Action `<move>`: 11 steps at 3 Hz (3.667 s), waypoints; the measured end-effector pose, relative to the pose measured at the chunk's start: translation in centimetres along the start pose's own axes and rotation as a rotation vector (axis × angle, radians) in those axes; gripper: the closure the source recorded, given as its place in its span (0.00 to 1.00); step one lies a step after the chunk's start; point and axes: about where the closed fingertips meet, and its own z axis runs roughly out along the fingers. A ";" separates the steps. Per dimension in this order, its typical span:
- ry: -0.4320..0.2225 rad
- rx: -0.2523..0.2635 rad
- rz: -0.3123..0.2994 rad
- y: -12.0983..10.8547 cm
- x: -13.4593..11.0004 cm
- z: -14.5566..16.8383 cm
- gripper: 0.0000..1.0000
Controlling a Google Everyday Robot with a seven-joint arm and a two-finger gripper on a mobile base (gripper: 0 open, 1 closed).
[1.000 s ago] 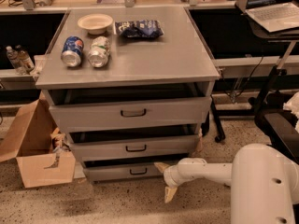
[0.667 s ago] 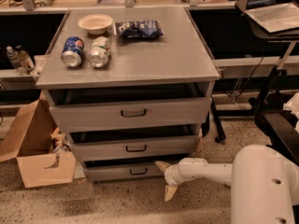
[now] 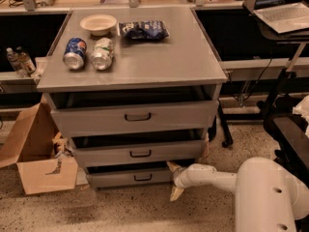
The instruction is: Open bottom drawer
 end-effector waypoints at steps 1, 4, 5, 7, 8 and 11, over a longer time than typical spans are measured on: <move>0.008 0.022 0.053 -1.1 1.6 2.2 0.00; 0.064 -0.015 0.070 -0.7 2.0 4.7 0.40; 0.066 -0.019 0.071 -0.3 1.6 4.2 0.63; 0.066 -0.019 0.071 -1.5 1.7 4.1 1.00; 0.066 -0.019 0.071 -2.1 1.8 4.0 1.00; 0.066 -0.019 0.071 -2.6 1.8 3.9 0.62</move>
Offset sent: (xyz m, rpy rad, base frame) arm 0.0511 -0.0023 -0.0584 -0.0107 0.0508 -0.1014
